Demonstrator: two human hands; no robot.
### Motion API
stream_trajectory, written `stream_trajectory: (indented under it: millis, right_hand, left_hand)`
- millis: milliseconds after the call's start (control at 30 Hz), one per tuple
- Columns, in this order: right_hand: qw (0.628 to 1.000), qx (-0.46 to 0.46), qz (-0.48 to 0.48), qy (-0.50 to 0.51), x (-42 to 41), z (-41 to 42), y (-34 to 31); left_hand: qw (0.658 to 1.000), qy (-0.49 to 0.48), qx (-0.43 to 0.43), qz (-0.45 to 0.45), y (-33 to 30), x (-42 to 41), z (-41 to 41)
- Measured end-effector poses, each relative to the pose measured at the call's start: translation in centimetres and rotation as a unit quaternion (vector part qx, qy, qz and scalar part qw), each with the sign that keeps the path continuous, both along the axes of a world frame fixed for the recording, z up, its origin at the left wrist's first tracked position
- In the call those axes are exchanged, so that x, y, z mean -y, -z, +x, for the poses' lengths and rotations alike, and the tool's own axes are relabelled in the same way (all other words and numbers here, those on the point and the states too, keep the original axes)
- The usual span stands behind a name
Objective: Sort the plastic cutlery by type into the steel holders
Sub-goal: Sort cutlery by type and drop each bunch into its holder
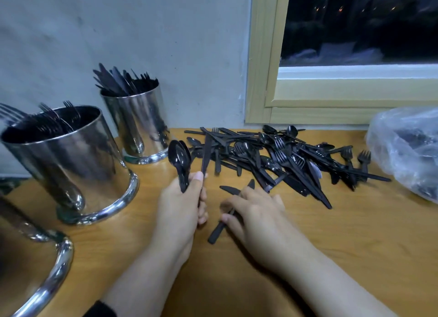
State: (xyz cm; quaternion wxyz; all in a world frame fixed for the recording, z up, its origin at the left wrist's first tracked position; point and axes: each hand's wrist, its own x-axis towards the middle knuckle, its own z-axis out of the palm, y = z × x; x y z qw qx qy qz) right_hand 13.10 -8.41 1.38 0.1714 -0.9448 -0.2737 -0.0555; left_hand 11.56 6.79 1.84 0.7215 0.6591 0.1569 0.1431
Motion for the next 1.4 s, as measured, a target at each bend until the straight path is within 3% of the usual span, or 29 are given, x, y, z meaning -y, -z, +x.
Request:
stream_trajectory:
  millis: [533,900,1133,1267,1333,1400]
  right_hand:
    - [0.992,-0.082,0.015,0.097,0.4,0.4,-1.3]
    - [0.993,-0.074,-0.030,0.089,0.7,-0.2,-2.0]
    - [0.994,-0.089,0.007,0.059,0.6,-0.2,-2.2]
    - [0.985,-0.070,0.137,0.076,1.2,0.2,-1.8]
    - [0.951,-0.050,0.285,0.107,1.4,0.3,-1.9]
    - [0.906,-0.110,0.391,0.120,1.4,0.2,-2.3]
  left_hand:
    - [0.999,-0.020,0.002,-0.028,0.3,0.6,0.4]
    - [0.998,-0.044,0.021,-0.026,0.3,0.3,0.5]
    - [0.997,-0.072,0.029,-0.029,0.1,0.3,0.6]
    - [0.996,-0.079,0.030,-0.022,0.0,0.2,0.6]
    - [0.997,-0.070,0.032,-0.007,-0.1,0.4,0.5]
    - [0.998,-0.042,0.032,0.017,0.0,0.7,0.2]
